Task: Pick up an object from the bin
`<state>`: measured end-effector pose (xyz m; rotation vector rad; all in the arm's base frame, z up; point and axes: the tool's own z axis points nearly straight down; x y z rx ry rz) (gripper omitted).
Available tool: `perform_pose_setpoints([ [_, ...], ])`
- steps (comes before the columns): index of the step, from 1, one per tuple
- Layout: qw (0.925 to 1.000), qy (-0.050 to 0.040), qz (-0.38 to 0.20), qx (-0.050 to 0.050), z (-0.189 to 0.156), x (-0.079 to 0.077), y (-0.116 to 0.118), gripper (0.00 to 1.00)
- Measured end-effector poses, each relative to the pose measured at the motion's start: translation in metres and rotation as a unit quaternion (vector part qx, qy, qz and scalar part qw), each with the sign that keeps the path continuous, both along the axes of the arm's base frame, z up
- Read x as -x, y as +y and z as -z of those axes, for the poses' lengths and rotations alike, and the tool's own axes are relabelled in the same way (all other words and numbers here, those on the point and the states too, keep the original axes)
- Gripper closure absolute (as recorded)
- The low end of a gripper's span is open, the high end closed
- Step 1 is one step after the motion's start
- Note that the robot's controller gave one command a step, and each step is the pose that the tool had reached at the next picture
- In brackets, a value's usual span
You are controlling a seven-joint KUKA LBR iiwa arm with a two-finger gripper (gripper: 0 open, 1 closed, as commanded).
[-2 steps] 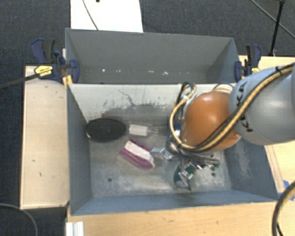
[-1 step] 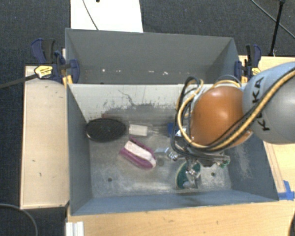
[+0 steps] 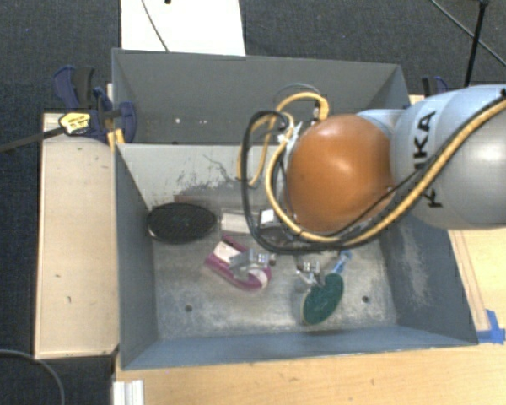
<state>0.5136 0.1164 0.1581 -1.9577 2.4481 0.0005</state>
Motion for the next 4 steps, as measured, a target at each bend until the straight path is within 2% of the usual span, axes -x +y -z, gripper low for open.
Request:
perform_pose_setpoints([
  [1, 0.9984, 0.0038, -0.056, 0.003, 0.021, 0.036, -0.053, 0.00],
  [2, 0.9825, 0.0050, -0.186, 0.004, 0.073, 0.022, -0.064, 0.00],
  [3, 0.9829, 0.0008, -0.184, 0.004, 0.070, 0.019, -0.062, 1.00],
  [4, 0.9846, -0.0010, -0.175, 0.002, 0.017, 0.012, -0.057, 1.00],
])
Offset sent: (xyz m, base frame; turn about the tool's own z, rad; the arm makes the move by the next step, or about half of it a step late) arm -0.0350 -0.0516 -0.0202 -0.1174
